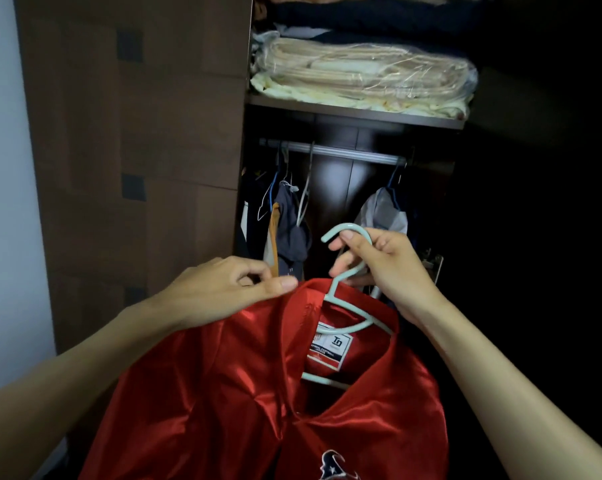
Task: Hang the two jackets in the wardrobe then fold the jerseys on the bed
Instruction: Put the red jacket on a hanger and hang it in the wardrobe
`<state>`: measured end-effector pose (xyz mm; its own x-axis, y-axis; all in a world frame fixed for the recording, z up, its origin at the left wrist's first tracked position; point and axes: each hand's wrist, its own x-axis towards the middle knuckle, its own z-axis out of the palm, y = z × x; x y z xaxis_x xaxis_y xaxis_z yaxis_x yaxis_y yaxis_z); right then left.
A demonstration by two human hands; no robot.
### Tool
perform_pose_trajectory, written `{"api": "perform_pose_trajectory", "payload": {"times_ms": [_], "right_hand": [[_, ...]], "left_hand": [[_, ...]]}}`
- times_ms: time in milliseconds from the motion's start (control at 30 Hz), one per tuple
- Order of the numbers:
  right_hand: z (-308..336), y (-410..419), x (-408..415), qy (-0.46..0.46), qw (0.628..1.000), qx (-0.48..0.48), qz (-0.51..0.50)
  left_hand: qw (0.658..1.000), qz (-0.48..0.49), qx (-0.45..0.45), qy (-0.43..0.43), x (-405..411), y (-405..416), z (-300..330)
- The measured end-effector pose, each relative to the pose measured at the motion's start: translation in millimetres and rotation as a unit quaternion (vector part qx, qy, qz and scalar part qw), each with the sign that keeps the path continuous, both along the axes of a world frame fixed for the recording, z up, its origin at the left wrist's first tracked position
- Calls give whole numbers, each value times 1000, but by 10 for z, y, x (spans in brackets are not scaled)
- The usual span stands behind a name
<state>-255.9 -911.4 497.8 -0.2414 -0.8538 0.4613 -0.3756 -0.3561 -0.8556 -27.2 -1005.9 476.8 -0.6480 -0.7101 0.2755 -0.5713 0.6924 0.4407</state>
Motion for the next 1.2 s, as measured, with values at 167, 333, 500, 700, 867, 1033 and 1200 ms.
{"api": "perform_pose_trajectory", "payload": {"times_ms": [167, 333, 500, 700, 867, 1033, 1200], "right_hand": [[16, -11, 117, 36, 998, -11, -40], [-3, -76, 180, 142, 987, -7, -70], [-38, -125, 161, 191, 975, -21, -107], [-92, -206, 269, 296, 942, -4, -156], [-136, -216, 107, 305, 939, 31, -155], [-211, -133, -127, 234, 966, 51, -97], [-187, -79, -219, 214, 973, 40, -83]], "left_hand": [[993, 21, -107, -48, -30, 64, -75], [995, -32, -97, 9, -86, 103, -131], [987, -13, -134, 85, -107, 141, -152], [959, 88, -267, -12, -388, 358, -46], [974, -82, 100, 184, -417, 225, 15], [982, -131, 79, 113, -162, -259, -436], [967, -109, 87, 212, 18, -332, -589]]}}
